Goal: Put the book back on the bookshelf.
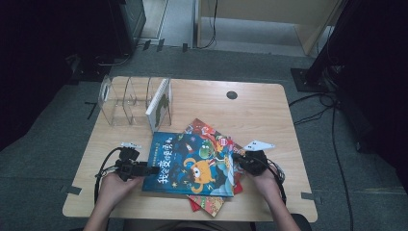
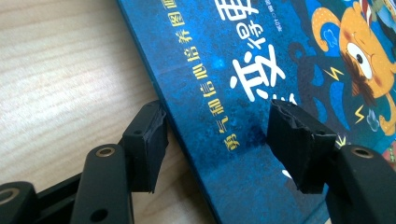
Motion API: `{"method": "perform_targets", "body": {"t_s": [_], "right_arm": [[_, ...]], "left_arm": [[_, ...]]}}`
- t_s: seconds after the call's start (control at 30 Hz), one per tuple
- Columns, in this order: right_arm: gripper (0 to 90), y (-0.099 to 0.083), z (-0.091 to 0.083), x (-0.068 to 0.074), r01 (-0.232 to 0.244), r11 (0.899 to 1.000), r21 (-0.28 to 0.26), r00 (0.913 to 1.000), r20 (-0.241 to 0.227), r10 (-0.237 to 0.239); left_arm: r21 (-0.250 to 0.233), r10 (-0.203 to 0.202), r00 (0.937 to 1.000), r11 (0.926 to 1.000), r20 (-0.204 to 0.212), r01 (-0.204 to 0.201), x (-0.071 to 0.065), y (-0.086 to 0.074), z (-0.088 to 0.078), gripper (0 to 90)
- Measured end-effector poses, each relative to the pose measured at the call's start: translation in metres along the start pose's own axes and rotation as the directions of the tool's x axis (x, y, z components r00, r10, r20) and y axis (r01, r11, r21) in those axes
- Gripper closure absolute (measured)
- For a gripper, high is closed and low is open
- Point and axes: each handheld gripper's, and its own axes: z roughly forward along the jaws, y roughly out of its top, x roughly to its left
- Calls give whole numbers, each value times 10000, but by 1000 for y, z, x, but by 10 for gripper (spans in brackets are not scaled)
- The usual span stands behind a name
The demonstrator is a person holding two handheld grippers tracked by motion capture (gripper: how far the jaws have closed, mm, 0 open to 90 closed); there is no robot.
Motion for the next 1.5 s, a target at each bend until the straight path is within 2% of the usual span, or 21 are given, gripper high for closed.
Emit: {"method": "perform_targets", "body": {"t_s": [0.33, 0.47, 0.77, 0.83, 0.9, 0.97, 1.0, 1.1, 1.2, 1.37, 1.5], "right_arm": [[900, -1, 0, 5, 107, 9999, 37, 9998, -148, -107], [900, 0, 2, 10, 244, 9997, 87, 9994, -262, -241], [900, 1, 4, 16, 427, 9990, 93, 9977, -535, -421], [900, 1, 4, 16, 443, 9990, 99, 9977, -526, -437], [900, 1, 4, 16, 419, 9991, 101, 9978, -527, -413], [900, 1, 5, 17, 445, 9989, 112, 9979, -483, -439], [900, 1, 5, 17, 433, 9990, 128, 9979, -478, -426], [900, 2, 5, 18, 461, 9988, 140, 9978, -481, -454], [900, 2, 5, 17, 383, 9991, 175, 9978, -550, -372], [900, 1, 6, 21, 519, 9986, 120, 9947, -901, -506], [900, 2, 9, 26, 642, 9979, 90, 9925, -1050, -629]], "left_arm": [[-11, 195, 9998, 9998, 29, -195, 1, -7, -2, 354], [101, -49, 9999, 9999, 164, 48, 4, -5, 1, 284], [-268, -144, 9999, 9995, 84, 146, 11, -6, 0, 269], [-201, -185, 9998, 9996, 54, 186, 11, -5, -1, 271], [-127, -459, 9989, 9989, 136, 461, 12, -4, -1, 291], [76, -783, 9962, 9969, 392, 781, 15, -3, -3, 331], [130, -913, 9948, 9958, 458, 907, 15, -3, -5, 351], [86, -920, 9945, 9958, 496, 917, 14, -1, -11, 384], [-162, -860, 9946, 9961, 585, 870, 10, 4, -25, 427], [-373, -772, 9917, 9960, 1029, 814, 3, 14, -50, 481], [-282, -640, 9878, 9972, 1423, 687, -4, 26, -67, 517]]}}
